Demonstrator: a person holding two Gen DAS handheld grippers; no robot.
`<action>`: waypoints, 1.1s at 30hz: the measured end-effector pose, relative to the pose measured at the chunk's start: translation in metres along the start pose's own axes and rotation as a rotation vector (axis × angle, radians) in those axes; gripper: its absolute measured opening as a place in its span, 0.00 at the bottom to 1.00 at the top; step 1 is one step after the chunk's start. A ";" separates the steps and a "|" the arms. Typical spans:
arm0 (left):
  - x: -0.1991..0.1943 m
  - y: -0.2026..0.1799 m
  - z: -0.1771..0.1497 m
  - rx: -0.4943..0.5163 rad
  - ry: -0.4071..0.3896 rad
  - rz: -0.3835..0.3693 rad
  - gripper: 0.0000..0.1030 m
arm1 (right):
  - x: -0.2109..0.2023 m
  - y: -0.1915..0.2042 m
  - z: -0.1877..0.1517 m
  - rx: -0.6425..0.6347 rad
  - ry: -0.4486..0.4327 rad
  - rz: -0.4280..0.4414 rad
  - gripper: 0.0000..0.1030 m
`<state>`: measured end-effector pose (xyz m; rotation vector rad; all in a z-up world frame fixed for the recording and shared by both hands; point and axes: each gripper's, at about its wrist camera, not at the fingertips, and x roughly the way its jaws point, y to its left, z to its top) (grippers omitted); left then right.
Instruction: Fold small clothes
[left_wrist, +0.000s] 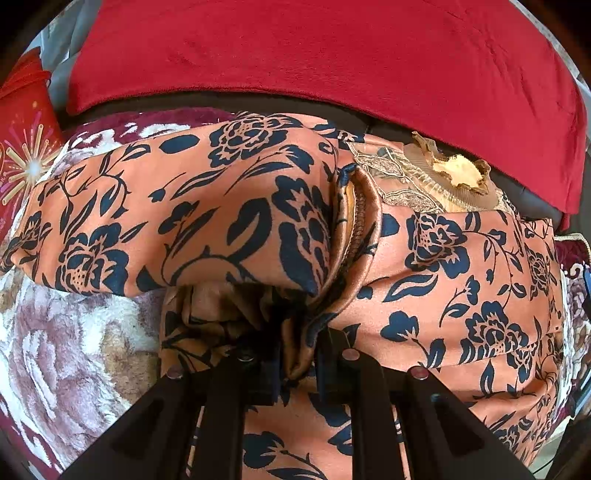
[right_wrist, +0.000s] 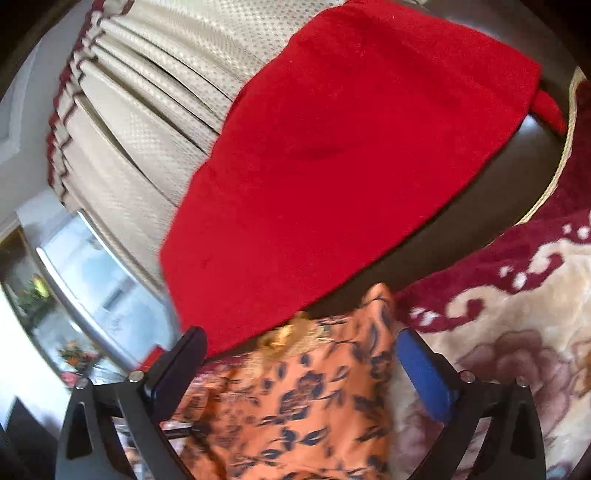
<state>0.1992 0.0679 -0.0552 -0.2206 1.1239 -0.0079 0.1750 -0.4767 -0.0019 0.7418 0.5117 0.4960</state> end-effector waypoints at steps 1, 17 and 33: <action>-0.001 0.000 -0.001 -0.003 0.001 -0.001 0.14 | 0.001 -0.003 0.000 0.018 0.012 -0.017 1.00; -0.003 0.007 -0.002 -0.003 -0.002 -0.035 0.14 | 0.085 -0.053 0.010 0.228 0.432 -0.147 0.54; 0.004 -0.014 -0.006 0.083 -0.033 -0.015 0.36 | 0.102 -0.053 0.019 0.176 0.305 -0.293 0.42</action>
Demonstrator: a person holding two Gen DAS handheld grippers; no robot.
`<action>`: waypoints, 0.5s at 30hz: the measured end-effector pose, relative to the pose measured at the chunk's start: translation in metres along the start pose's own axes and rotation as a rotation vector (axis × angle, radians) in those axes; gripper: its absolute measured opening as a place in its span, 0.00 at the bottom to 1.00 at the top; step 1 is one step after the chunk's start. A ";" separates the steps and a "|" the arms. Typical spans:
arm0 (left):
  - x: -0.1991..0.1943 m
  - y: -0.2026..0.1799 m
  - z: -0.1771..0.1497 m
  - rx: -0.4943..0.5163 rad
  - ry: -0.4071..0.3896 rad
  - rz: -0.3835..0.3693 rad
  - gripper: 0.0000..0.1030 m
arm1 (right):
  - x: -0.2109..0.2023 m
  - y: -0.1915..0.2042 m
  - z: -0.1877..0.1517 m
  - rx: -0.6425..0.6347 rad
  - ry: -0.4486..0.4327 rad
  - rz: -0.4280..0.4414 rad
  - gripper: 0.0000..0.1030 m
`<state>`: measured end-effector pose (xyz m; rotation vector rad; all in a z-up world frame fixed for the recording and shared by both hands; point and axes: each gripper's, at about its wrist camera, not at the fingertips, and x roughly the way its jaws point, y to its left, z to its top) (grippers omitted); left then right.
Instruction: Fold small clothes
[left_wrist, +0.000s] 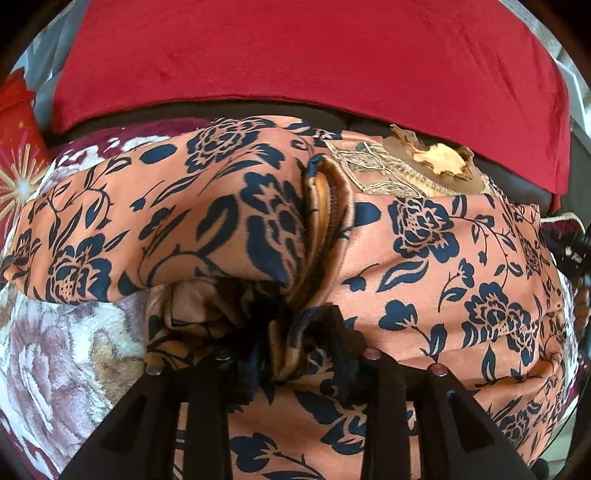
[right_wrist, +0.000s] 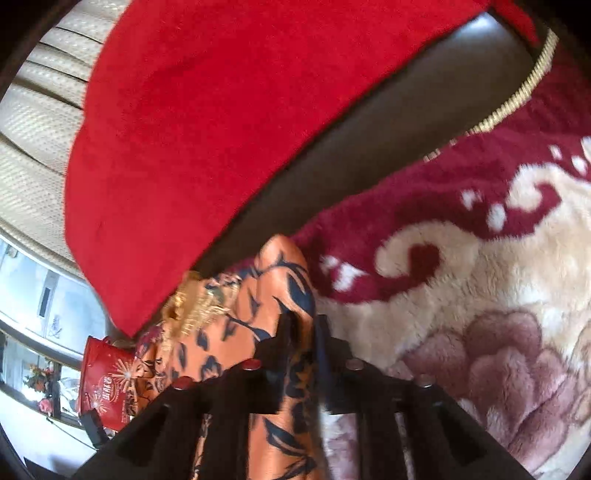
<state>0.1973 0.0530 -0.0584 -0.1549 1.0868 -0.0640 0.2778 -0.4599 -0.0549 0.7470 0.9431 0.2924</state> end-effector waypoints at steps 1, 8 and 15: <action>0.001 -0.002 0.000 0.007 -0.003 0.001 0.38 | 0.001 0.000 0.004 0.018 -0.009 0.018 0.77; 0.004 -0.012 -0.002 0.045 -0.021 0.015 0.46 | 0.030 -0.009 0.027 0.044 -0.011 -0.176 0.14; 0.005 -0.011 0.000 0.035 -0.020 -0.004 0.46 | -0.012 -0.007 0.008 0.016 0.002 -0.128 0.36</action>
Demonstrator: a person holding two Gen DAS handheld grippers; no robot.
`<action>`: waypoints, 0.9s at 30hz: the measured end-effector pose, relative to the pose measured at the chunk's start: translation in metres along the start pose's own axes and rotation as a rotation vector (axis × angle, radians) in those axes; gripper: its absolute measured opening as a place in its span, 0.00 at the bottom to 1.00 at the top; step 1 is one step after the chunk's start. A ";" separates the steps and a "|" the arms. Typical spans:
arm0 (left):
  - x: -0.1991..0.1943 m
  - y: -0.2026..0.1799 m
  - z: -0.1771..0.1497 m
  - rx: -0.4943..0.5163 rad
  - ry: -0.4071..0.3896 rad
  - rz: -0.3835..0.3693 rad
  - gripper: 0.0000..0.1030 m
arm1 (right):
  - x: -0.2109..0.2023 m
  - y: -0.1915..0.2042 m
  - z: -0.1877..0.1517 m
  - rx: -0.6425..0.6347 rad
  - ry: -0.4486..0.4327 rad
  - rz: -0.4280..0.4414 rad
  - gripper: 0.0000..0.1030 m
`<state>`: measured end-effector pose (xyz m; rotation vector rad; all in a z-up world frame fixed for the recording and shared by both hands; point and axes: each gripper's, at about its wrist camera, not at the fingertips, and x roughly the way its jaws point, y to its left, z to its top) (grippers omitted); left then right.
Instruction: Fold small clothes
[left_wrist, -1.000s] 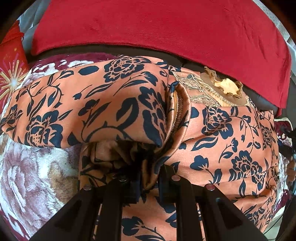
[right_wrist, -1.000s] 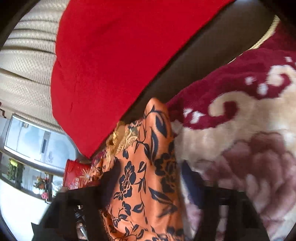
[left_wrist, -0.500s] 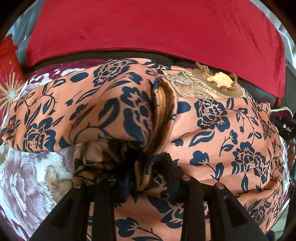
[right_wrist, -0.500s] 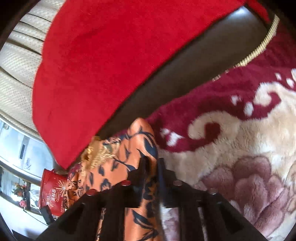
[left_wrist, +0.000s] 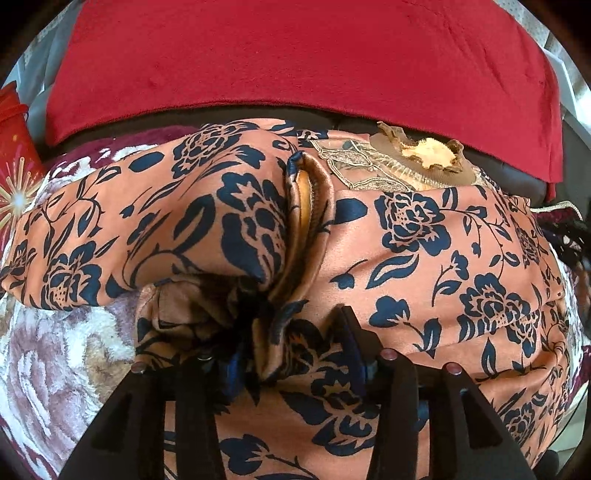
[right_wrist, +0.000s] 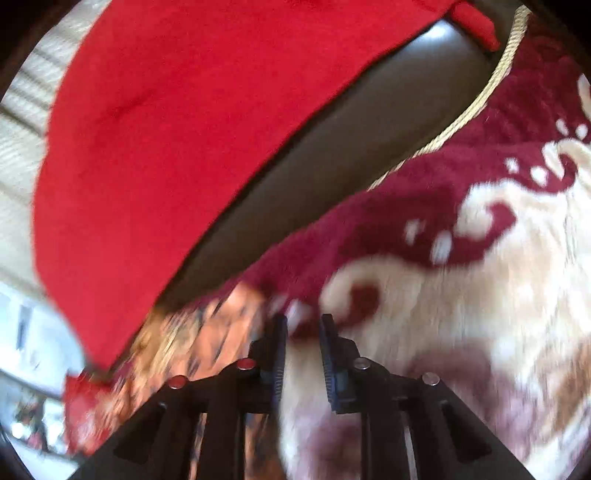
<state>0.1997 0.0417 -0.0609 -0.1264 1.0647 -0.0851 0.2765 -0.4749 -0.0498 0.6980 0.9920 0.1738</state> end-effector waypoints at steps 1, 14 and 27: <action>-0.002 0.001 -0.002 -0.001 -0.002 0.000 0.46 | -0.007 0.004 -0.008 -0.027 0.011 -0.006 0.68; -0.006 0.001 -0.006 -0.007 0.006 0.000 0.47 | 0.001 0.039 -0.081 -0.203 0.148 -0.069 0.44; -0.014 0.006 -0.008 -0.038 0.009 -0.037 0.50 | -0.012 0.010 -0.083 -0.031 0.074 -0.021 0.25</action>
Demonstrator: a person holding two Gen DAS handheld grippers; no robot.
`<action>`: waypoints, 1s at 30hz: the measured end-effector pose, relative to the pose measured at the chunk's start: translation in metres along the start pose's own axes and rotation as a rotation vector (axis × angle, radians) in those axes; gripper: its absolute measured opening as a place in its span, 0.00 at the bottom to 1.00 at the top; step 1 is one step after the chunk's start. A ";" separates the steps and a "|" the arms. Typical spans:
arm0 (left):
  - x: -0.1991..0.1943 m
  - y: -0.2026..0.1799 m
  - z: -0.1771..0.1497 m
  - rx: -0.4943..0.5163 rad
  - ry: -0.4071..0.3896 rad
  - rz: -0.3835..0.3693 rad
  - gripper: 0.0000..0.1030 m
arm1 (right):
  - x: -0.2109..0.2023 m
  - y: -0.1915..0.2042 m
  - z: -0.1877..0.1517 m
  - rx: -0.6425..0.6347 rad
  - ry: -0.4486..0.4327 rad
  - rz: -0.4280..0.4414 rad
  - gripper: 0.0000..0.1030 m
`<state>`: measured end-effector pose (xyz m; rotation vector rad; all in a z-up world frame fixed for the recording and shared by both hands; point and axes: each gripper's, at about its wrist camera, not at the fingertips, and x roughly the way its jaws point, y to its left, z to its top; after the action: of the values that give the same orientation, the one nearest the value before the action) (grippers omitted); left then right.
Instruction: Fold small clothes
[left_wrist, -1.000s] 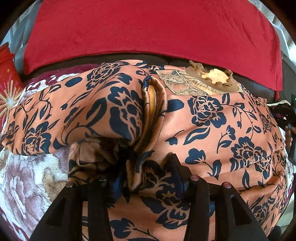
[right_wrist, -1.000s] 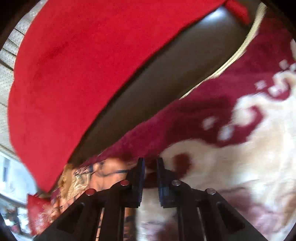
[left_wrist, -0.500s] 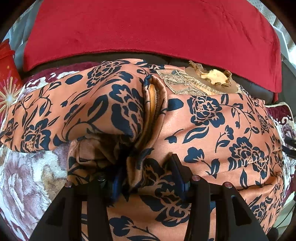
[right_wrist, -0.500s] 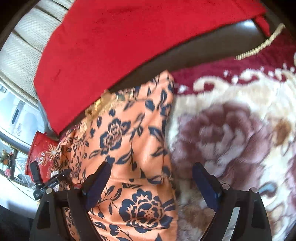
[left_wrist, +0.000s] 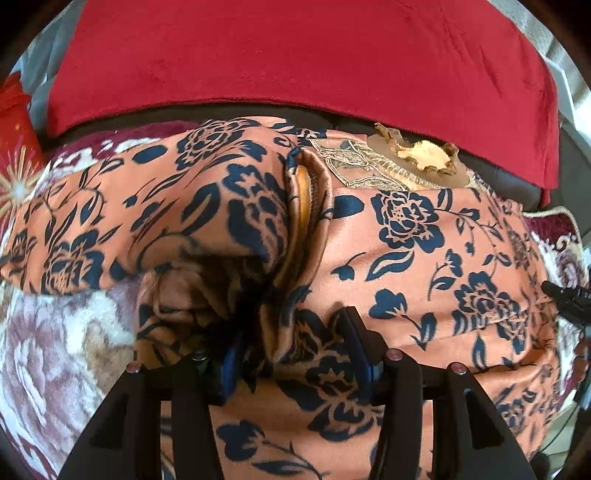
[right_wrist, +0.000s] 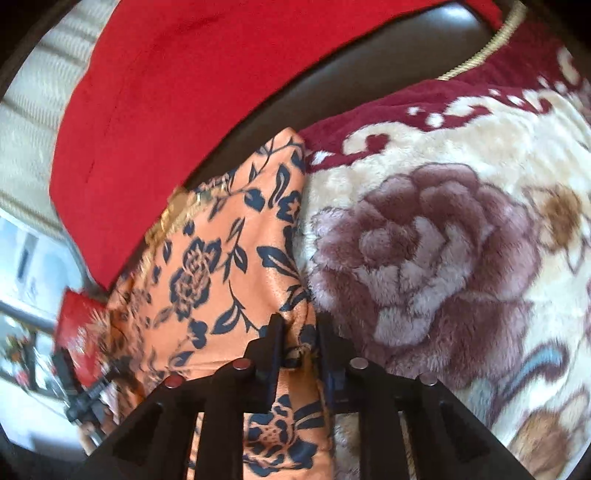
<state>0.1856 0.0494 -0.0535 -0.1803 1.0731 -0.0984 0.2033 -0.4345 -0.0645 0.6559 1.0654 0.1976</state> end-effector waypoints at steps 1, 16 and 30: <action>-0.005 0.003 -0.002 -0.014 0.003 -0.009 0.50 | -0.008 -0.001 -0.002 0.020 -0.011 -0.015 0.27; -0.117 0.121 -0.046 -0.319 -0.231 -0.100 0.64 | -0.024 0.029 -0.021 0.046 -0.161 0.128 0.78; -0.071 0.284 -0.042 -0.906 -0.258 -0.337 0.63 | -0.094 0.093 -0.145 -0.303 -0.386 0.275 0.79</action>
<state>0.1131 0.3362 -0.0668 -1.1603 0.7565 0.1151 0.0475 -0.3451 0.0146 0.5354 0.5568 0.4428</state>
